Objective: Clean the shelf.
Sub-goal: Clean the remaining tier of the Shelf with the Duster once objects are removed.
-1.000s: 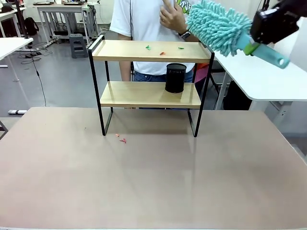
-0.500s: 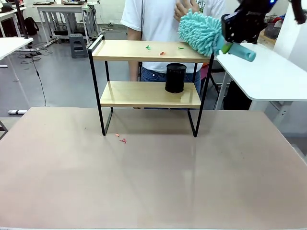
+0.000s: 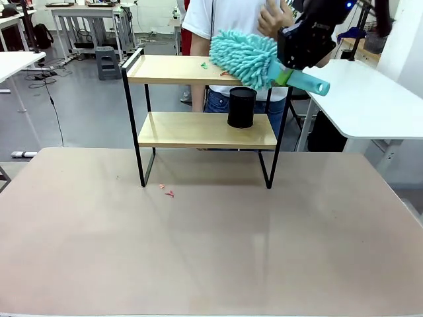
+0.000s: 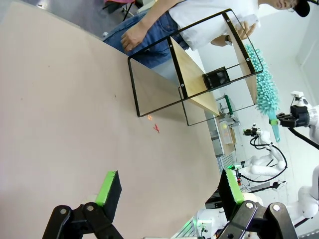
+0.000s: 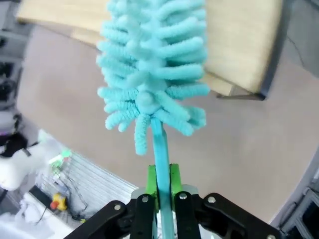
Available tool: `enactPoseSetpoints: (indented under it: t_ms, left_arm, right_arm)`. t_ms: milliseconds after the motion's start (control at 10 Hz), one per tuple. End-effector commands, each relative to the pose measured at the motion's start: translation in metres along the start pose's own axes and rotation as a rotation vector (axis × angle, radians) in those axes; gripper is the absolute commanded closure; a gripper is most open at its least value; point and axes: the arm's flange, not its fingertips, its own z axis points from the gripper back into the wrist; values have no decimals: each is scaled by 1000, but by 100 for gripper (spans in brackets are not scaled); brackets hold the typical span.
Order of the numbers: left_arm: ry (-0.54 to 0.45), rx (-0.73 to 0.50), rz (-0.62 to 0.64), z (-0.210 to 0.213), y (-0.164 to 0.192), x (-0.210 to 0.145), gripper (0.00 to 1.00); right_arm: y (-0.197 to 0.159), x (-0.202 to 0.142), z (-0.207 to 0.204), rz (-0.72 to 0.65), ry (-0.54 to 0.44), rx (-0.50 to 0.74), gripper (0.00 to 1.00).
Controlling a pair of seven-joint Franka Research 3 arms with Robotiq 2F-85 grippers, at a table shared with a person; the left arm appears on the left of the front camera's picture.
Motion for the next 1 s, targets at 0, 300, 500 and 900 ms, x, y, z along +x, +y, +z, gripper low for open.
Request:
enactPoseSetpoints:
  t_ms: [0, 300, 500, 900]
  left_arm:
    - [-19, -20, -20, -2, -1, 0, 0]
    - [-19, -20, -20, -2, -1, 0, 0]
    - [-19, -20, -20, -2, -1, 0, 0]
    - [-19, -20, -20, -2, -1, 0, 0]
  right_arm:
    - [-7, 0, 11, 118, 130, 161, 88]
    - [-16, -26, 19, 346, 429, 336, 88]
    - [-32, -36, 30, 363, 390, 476, 88]
    - [-62, -59, 34, 349, 343, 603, 88]
